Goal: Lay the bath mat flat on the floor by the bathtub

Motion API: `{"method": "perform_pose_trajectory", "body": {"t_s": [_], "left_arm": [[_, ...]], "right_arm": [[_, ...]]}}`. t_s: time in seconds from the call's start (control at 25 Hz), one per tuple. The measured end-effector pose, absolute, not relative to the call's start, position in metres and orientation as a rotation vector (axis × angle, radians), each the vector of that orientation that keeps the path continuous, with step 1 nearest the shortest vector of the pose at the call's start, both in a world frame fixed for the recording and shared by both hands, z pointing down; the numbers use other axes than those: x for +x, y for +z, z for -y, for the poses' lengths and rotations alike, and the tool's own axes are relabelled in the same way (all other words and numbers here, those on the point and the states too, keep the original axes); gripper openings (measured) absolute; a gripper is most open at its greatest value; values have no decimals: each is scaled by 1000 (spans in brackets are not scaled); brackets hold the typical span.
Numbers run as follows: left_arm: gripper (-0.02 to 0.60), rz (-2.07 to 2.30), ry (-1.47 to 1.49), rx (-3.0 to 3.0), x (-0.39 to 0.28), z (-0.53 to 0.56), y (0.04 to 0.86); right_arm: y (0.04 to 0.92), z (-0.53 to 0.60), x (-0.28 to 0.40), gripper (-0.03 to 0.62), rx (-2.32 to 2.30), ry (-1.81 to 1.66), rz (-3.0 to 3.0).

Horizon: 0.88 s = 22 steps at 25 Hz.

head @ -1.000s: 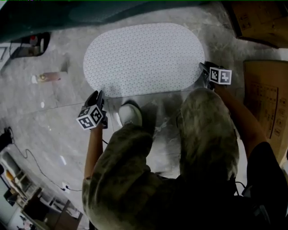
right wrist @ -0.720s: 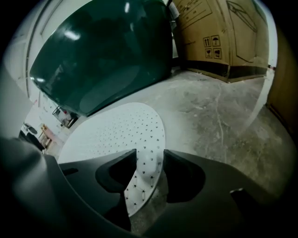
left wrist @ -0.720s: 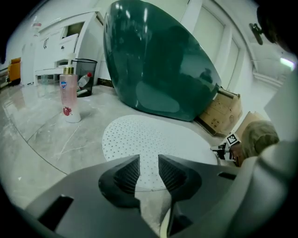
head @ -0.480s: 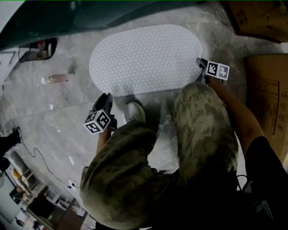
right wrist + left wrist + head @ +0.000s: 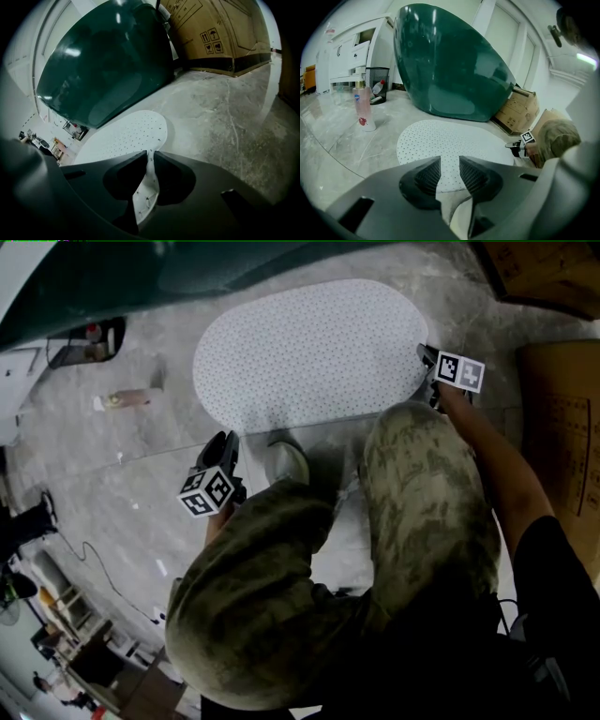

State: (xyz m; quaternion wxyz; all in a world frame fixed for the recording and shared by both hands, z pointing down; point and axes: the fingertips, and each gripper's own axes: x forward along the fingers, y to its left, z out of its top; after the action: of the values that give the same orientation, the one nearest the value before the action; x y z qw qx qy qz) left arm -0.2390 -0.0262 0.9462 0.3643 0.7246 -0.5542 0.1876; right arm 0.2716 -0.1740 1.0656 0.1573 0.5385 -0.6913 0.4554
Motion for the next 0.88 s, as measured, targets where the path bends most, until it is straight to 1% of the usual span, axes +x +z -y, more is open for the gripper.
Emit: {"method": "perform_pose_trajectory", "body": {"t_s": [0.12,0.32,0.36,0.4,0.48,0.52,0.64,0.76,0.84,0.88], "left_arm": [[132,1439,455,1852,-239,23,947],[132,1434,412,1856,-238,26,951],[132,1429,403,1861,-237,28,952],[132,1423,396,1869,-236,31,953],[132,1403,393,1884,-239,39,958],[133,1395,397,1888,-242,44,960],[132,1379,409,1893,-255,62,954],[132,1300,432,1882,-253,76,943],[132,1207,439,1833,-248,71,937],[132,1170,442,1814,-247,69,932]], "right_arm": [[1071,168,275,86,1534,1331,1963],[1072,161,275,95,1496,1260,1930],[1071,161,275,113,1494,1248,1918],[1071,162,278,158,1499,1238,1905],[1066,163,283,199,1518,1196,1890],[1062,162,285,209,1525,1164,1888],[1047,150,291,209,1531,1121,1889],[1024,128,303,203,1588,1177,1812],[1007,104,301,179,1614,1239,1732],[997,93,296,156,1612,1260,1702]]}}
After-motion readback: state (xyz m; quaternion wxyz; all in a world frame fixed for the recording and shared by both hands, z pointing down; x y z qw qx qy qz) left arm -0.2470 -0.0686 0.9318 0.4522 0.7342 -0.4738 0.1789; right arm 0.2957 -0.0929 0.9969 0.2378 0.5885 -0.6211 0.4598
